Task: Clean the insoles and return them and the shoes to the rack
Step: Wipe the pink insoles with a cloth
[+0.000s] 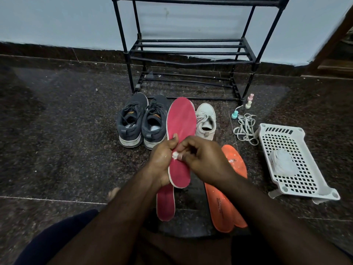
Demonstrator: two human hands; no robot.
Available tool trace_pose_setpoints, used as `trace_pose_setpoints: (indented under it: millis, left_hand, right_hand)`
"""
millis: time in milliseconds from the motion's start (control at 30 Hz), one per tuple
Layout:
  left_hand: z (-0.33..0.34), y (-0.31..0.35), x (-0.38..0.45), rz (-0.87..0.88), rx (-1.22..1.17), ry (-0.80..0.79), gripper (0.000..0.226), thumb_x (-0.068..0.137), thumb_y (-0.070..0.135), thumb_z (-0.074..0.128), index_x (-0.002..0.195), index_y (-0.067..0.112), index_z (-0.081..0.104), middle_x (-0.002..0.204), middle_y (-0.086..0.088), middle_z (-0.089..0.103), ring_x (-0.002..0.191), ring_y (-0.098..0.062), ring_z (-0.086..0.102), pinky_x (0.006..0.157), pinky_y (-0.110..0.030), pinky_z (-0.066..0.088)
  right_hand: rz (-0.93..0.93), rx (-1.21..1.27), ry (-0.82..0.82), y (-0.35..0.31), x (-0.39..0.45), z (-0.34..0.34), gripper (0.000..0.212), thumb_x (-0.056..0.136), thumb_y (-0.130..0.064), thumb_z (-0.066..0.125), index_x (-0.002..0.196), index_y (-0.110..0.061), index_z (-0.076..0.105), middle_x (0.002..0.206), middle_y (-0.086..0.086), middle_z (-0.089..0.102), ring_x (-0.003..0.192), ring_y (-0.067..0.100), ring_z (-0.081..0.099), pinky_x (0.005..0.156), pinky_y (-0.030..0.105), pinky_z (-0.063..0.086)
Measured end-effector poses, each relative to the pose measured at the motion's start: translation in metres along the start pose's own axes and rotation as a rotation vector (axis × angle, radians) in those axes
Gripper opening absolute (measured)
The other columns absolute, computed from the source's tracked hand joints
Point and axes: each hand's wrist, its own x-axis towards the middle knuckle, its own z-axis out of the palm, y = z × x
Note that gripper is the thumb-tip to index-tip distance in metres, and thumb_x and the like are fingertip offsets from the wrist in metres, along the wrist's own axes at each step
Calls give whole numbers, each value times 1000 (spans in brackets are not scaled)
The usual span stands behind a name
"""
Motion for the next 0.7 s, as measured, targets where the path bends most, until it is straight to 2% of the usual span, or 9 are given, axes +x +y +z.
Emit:
trace_pose_setpoints:
  millis: [67, 100, 200, 300, 400, 467, 533, 600, 700]
  left_hand:
    - [-1, 1, 0, 37, 7, -26, 34, 104, 30, 44, 116, 2, 61, 97, -18, 72, 83, -28, 73, 72, -41, 62]
    - [-1, 1, 0, 46, 28, -44, 37, 105, 29, 43, 124, 2, 59, 109, -18, 72, 93, -29, 73, 78, -46, 61]
    - [-1, 1, -2, 19, 65, -124, 48, 104, 34, 43, 142, 7, 50, 133, -17, 64, 118, -32, 65, 98, -57, 50]
    - [-3, 1, 0, -8, 59, -174, 60, 99, 52, 45, 144, 12, 49, 140, -13, 59, 123, -35, 61, 101, -59, 48]
    - [-3, 0, 0, -18, 67, -182, 63, 96, 58, 44, 137, 13, 57, 124, -10, 68, 105, -29, 70, 95, -55, 52]
    - [0, -2, -1, -8, 46, -167, 56, 99, 56, 42, 124, 13, 68, 108, -10, 70, 91, -25, 71, 94, -54, 50]
    - [1, -2, -2, -5, 10, -179, 55, 100, 55, 40, 108, 15, 77, 112, -10, 71, 96, -25, 69, 98, -55, 46]
    - [2, -2, -2, -4, 2, -195, 61, 100, 58, 36, 99, 16, 80, 113, -9, 73, 98, -25, 71, 96, -55, 48]
    - [1, -4, 0, 0, -37, -210, 69, 98, 63, 33, 85, 13, 79, 87, -7, 73, 82, -21, 72, 83, -41, 56]
  right_hand:
    - [67, 132, 103, 1, 9, -11, 19, 85, -6, 70, 86, -24, 64, 81, -8, 65, 68, 9, 66, 62, 31, 56]
    - [78, 138, 163, 2, 12, -17, 19, 86, -8, 69, 86, -25, 62, 86, -5, 63, 72, 13, 67, 62, 34, 57]
    - [79, 59, 264, 7, 16, -28, 18, 83, -10, 71, 89, -26, 66, 97, -4, 64, 83, 8, 65, 69, 27, 54]
    - [49, 50, 286, 9, 18, -28, 17, 84, -10, 70, 96, -21, 73, 103, -8, 68, 94, 5, 65, 82, 32, 56]
    - [-20, -100, 302, 8, 21, -24, 23, 86, -5, 63, 103, -15, 76, 110, -3, 70, 105, 7, 63, 96, 31, 50]
    - [-57, -225, 229, 5, 20, -20, 30, 85, 1, 57, 106, -10, 75, 118, 4, 69, 114, 15, 61, 105, 28, 43]
    - [-124, -334, 172, 3, 19, -14, 34, 79, 4, 53, 104, -5, 75, 116, 10, 70, 111, 25, 64, 101, 28, 43]
    - [-157, -337, 182, 5, 20, -11, 30, 75, 0, 57, 98, -5, 76, 103, 11, 73, 97, 28, 68, 92, 33, 51]
    - [-145, -287, 185, 5, 17, -3, 21, 78, -6, 70, 98, -8, 75, 91, 7, 72, 85, 24, 67, 81, 33, 50]
